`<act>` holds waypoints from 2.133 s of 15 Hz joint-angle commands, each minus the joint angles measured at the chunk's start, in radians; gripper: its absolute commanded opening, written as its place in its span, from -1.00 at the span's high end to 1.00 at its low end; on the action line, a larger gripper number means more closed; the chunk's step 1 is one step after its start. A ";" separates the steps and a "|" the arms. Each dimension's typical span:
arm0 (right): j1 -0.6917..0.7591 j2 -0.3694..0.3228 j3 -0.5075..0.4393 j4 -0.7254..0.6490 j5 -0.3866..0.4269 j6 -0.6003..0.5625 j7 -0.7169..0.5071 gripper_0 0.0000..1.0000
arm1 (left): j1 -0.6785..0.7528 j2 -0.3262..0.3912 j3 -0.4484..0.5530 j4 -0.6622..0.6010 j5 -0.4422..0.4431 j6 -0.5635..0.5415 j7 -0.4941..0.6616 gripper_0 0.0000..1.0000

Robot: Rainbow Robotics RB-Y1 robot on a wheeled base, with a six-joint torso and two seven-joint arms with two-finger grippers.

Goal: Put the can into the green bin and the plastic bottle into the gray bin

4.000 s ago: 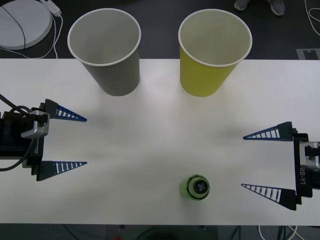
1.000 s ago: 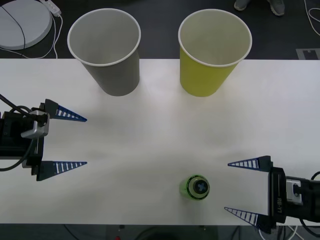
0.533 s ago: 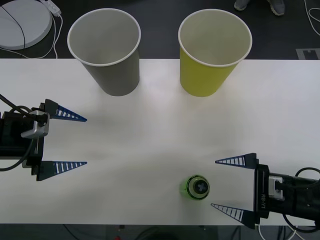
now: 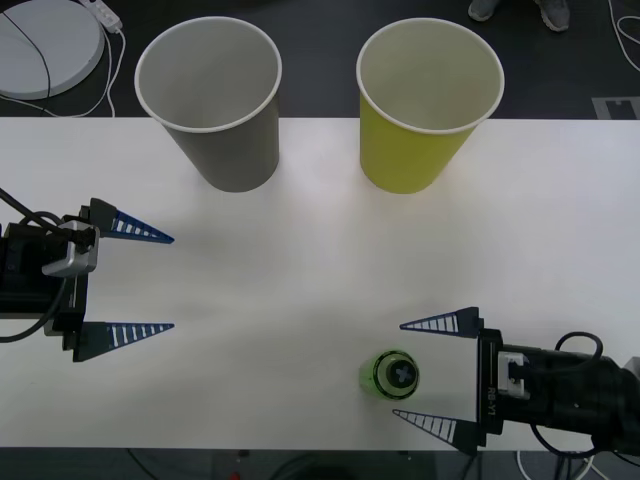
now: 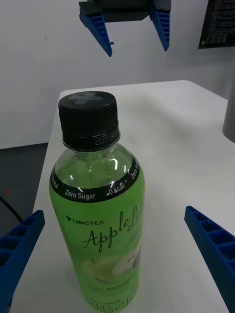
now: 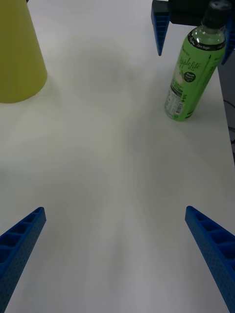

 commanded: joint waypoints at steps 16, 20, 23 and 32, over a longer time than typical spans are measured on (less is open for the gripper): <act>-0.066 0.034 0.091 -0.001 -0.001 0.050 0.013 1.00 | 0.000 0.000 0.000 0.000 0.000 0.000 0.000 -1.00; -0.066 0.034 0.091 -0.001 0.001 0.044 0.013 1.00 | 0.000 0.000 0.000 0.000 0.000 0.000 0.000 -1.00; -0.064 0.024 0.080 -0.002 -0.015 0.027 0.017 1.00 | 0.000 0.000 0.000 0.000 0.000 0.000 0.000 -1.00; 0.109 -0.042 -0.141 -0.219 0.027 0.053 -0.130 1.00 | 0.000 0.000 0.000 0.000 0.000 0.000 0.000 -1.00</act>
